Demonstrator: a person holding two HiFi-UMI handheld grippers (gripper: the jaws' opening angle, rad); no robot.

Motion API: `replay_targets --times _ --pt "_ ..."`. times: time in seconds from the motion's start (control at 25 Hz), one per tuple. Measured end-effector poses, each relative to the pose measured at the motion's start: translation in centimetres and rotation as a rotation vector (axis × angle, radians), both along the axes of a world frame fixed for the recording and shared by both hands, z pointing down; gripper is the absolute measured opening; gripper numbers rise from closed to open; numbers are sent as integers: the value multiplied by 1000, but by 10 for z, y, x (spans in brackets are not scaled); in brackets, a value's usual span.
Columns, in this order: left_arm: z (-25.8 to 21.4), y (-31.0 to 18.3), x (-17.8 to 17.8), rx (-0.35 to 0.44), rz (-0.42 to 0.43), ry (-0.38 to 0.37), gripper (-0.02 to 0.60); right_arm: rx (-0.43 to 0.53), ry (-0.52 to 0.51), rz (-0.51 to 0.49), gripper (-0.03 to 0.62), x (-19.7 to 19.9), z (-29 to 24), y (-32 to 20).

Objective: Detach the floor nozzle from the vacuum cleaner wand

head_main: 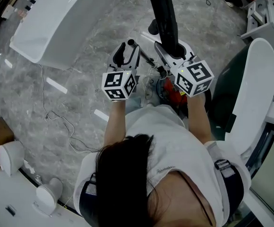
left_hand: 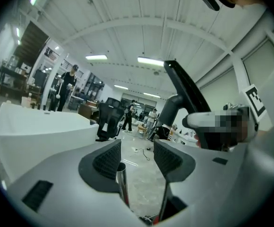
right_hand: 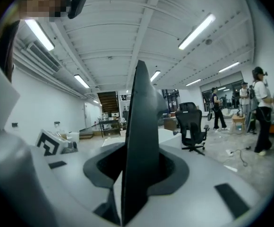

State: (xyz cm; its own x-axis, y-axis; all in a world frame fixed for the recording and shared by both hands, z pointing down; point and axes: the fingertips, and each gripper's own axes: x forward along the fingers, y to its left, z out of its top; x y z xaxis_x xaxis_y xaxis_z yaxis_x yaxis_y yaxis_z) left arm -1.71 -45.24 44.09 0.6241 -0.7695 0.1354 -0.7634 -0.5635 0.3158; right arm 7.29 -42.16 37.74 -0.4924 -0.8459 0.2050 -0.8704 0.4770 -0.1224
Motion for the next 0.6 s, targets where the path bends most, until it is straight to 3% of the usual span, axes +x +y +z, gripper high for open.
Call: replay_targets --times 0.32,0.6 --pt "-49 20 3 120 -27 -58 204 33 36 117 146 11 5 11" --pt "-53 27 11 90 -2 -101 201 38 25 229 146 26 11 16"
